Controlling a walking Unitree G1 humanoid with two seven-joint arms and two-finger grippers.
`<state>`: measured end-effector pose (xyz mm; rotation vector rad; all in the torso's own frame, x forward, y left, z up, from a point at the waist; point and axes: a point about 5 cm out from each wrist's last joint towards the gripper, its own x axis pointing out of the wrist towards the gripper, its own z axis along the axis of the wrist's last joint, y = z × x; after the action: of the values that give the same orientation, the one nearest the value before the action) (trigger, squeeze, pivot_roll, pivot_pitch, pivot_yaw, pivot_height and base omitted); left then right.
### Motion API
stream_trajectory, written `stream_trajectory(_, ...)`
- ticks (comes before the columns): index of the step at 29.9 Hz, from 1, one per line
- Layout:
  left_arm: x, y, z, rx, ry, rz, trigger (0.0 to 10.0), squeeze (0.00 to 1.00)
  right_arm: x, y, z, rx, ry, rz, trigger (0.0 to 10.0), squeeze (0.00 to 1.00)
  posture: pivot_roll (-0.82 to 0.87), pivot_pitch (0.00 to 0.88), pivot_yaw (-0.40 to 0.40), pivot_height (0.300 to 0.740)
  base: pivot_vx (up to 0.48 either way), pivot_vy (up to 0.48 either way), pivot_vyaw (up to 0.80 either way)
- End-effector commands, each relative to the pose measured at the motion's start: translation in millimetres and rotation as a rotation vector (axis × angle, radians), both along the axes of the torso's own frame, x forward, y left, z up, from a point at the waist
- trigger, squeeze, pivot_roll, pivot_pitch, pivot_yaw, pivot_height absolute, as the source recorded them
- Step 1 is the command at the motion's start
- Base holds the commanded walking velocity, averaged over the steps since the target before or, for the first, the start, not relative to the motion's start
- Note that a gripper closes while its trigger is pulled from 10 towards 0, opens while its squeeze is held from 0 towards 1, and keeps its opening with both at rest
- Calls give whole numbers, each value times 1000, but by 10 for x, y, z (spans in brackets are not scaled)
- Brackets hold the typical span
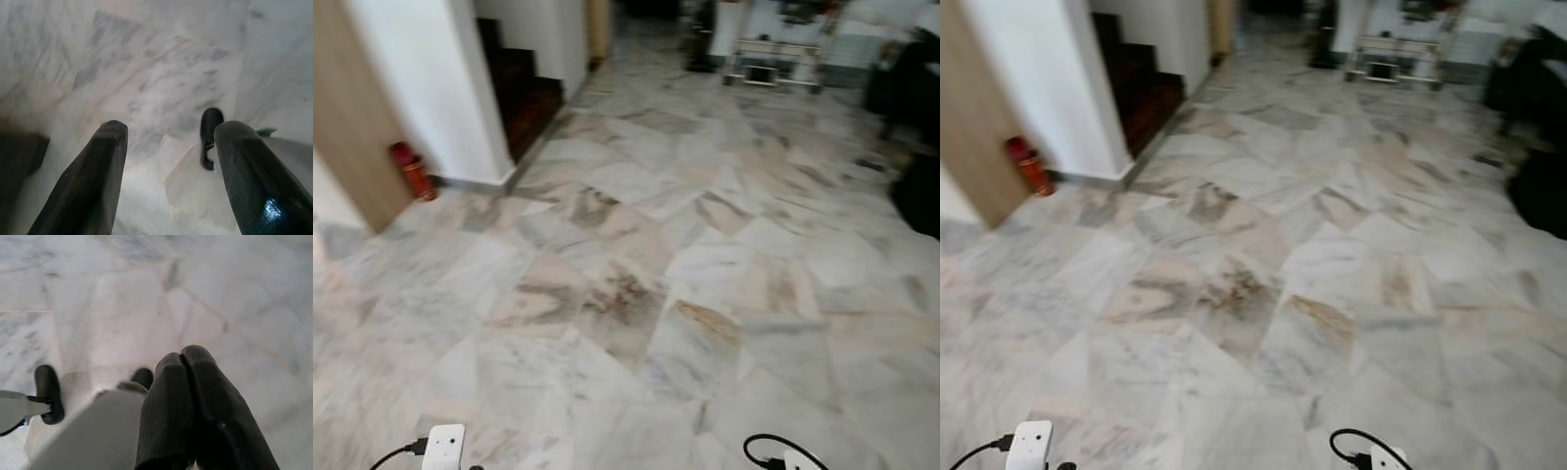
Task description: Move the pillow to the sofa from floor
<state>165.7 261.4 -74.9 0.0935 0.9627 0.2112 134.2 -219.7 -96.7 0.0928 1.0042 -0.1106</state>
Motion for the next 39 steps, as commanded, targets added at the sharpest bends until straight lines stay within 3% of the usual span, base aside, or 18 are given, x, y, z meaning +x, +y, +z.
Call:
stream_trajectory(1, -42, -24, -29, -12, 22, -1, 10000, 0, -88, -24, -25, -1, 25, -7, 10000, 0, -63, 0, -19, 740, 0, 0, 644)
stream_trajectory(9, -63, -53, -47, -15, 31, -13, 10000, 0, -187, -126, -32, -2, 30, -91, 10000, 0, -63, 0, -21, 740, 0, 0, 57)
stream_trajectory(10, -65, -54, -49, -15, 31, -11, 10000, 0, -188, -129, -32, -6, 32, -90, 10000, 549, -62, 0, -21, 740, 0, 0, 0)
stream_trajectory(11, -68, -56, -50, -16, 32, -10, 10000, 0, -185, -130, -31, -9, 32, -91, 10000, 1000, -63, 0, -21, 740, 0, 0, 0)
stream_trajectory(24, -87, -106, -75, -22, 46, -23, 10000, 0, -100, 50, -50, 13, 33, -88, 10000, 1000, -71, 0, -16, 740, 0, 0, 0)
stream_trajectory(33, -80, -96, -68, -22, 43, -36, 10000, 0, -144, -165, -12, -7, 23, -102, 10000, 1000, -72, 0, -16, 740, 0, 0, 0)
stream_trajectory(38, -80, -97, -68, -24, 43, -35, 10000, 0, -211, -158, -29, -4, 24, -106, 10000, 1000, -69, 0, -16, 740, 0, 0, 0)
stream_trajectory(39, -79, -98, -68, -27, 42, -34, 10000, 0, -223, -120, -41, -1, 26, -102, 10000, 345, -69, 0, -16, 740, 0, 0, 0)
